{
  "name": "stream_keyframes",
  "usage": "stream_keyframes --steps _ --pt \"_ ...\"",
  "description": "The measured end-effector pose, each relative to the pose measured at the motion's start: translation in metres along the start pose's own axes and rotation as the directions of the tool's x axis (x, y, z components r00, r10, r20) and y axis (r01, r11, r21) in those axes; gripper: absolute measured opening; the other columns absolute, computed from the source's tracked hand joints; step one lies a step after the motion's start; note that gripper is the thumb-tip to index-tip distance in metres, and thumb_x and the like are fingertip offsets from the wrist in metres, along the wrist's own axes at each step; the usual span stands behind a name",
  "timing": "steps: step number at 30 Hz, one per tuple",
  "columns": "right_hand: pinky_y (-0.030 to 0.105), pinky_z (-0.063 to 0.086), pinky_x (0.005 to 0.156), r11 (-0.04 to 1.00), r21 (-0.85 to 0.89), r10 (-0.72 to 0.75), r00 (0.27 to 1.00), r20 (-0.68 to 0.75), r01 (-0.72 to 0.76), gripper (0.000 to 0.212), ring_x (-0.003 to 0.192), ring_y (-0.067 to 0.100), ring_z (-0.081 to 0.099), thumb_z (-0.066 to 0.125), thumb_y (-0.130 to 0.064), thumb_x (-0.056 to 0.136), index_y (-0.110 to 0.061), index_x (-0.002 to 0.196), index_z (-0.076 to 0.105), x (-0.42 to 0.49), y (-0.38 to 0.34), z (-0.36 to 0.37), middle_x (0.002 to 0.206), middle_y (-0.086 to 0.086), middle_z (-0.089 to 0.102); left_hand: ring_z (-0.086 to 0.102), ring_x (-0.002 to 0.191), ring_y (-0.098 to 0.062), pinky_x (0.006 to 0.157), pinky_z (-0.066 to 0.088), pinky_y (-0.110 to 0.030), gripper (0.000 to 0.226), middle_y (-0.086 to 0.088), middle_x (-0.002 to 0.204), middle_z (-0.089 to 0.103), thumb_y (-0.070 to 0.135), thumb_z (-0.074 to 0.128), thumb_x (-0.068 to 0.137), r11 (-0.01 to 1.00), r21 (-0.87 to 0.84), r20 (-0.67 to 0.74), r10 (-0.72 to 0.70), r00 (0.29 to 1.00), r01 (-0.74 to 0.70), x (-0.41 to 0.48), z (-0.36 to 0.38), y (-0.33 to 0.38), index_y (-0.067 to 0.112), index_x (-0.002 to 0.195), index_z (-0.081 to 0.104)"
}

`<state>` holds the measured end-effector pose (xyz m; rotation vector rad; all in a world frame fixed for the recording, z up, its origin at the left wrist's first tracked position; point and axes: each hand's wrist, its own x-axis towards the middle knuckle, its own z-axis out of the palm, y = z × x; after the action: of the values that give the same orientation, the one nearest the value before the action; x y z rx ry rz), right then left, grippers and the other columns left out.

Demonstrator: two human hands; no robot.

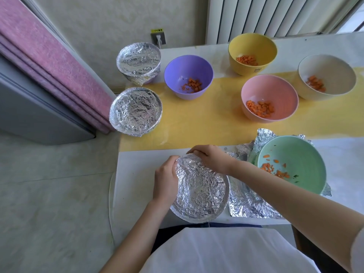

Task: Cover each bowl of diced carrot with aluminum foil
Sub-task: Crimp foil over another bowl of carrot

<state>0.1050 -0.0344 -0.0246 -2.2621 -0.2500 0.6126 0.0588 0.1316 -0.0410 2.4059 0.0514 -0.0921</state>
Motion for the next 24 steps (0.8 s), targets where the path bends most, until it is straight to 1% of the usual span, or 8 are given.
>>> stream_keyframes --steps 2,4,6,7,11,16,20,24 --pt "0.011 0.035 0.051 0.999 -0.032 -0.013 1.000 0.002 0.013 0.029 0.051 -0.001 0.040 0.037 -0.011 0.101 -0.006 0.115 0.062 -0.001 0.000 -0.001 0.065 -0.022 0.045 0.063 0.092 -0.023 0.071 0.038 -0.016 0.029 -0.009 0.102 0.069 -0.002 0.043 0.095 1.000 0.007 0.005 0.023 1.000 -0.023 0.000 0.001 0.002 0.007 0.114 0.063" --pt "0.012 0.040 0.058 0.996 -0.078 -0.040 0.999 0.016 0.042 0.028 0.060 0.007 0.053 0.038 -0.011 0.101 -0.007 0.117 0.061 -0.002 0.000 -0.002 0.075 -0.010 0.060 0.064 0.092 -0.024 0.073 0.038 -0.015 0.030 -0.009 0.102 0.069 -0.004 0.043 0.093 0.999 0.009 0.003 0.034 0.999 -0.034 -0.001 0.001 0.001 0.006 0.114 0.063" --pt "0.034 0.050 0.072 0.982 -0.167 -0.073 0.995 0.069 0.083 0.028 0.077 0.025 0.063 0.039 -0.010 0.100 -0.013 0.121 0.057 0.000 0.003 -0.001 0.097 0.007 0.069 0.064 0.094 -0.024 0.075 0.037 -0.012 0.032 -0.010 0.104 0.069 -0.005 0.043 0.093 0.999 0.018 -0.004 0.029 1.000 -0.029 -0.002 0.001 -0.001 0.006 0.115 0.063" --pt "0.039 0.050 0.075 0.968 -0.224 -0.095 0.990 0.106 0.117 0.031 0.085 0.028 0.063 0.039 -0.007 0.098 -0.016 0.124 0.054 0.000 0.002 -0.001 0.105 0.010 0.068 0.064 0.094 -0.024 0.076 0.037 -0.012 0.032 -0.010 0.104 0.069 -0.007 0.044 0.092 0.999 0.017 -0.009 0.032 0.999 -0.032 -0.002 0.001 -0.002 0.005 0.115 0.063" --pt "0.040 0.050 0.085 0.919 -0.350 -0.131 0.979 0.154 0.179 0.054 0.105 0.027 0.062 0.038 0.011 0.087 -0.014 0.134 0.047 0.001 -0.008 0.001 0.124 0.010 0.061 0.063 0.096 -0.025 0.082 0.042 -0.019 0.038 -0.010 0.107 0.068 -0.012 0.044 0.089 0.998 0.019 -0.002 0.052 0.999 -0.052 -0.002 0.003 0.002 0.005 0.117 0.062" --pt "0.035 0.051 0.080 0.924 -0.350 -0.120 0.986 0.116 0.154 0.045 0.100 0.026 0.063 0.040 0.006 0.090 -0.013 0.129 0.051 0.005 -0.006 0.007 0.118 0.009 0.064 0.063 0.090 -0.028 0.071 0.036 -0.016 0.033 -0.012 0.101 0.069 -0.009 0.045 0.090 0.998 0.039 -0.024 0.056 0.998 -0.055 -0.005 0.002 0.004 0.005 0.116 0.061" --pt "0.041 0.049 0.074 0.971 -0.232 -0.055 0.998 0.041 0.063 0.028 0.086 0.031 0.062 0.036 -0.016 0.101 -0.012 0.122 0.053 0.001 0.001 0.007 0.101 0.014 0.067 0.059 0.085 -0.032 0.064 0.033 -0.028 0.028 -0.013 0.095 0.065 0.004 0.037 0.097 0.996 0.081 0.000 -0.022 1.000 0.022 -0.008 0.001 0.002 0.008 0.119 0.055" --pt "0.036 0.047 0.067 0.983 -0.181 0.000 1.000 -0.005 0.000 0.030 0.079 0.031 0.062 0.035 -0.020 0.102 -0.008 0.122 0.054 -0.007 0.007 0.002 0.095 0.015 0.066 0.057 0.098 -0.029 0.071 0.035 -0.026 0.029 -0.009 0.113 0.062 0.013 0.033 0.100 0.993 0.094 0.014 -0.072 0.997 0.070 -0.012 -0.001 -0.002 0.011 0.125 0.048"
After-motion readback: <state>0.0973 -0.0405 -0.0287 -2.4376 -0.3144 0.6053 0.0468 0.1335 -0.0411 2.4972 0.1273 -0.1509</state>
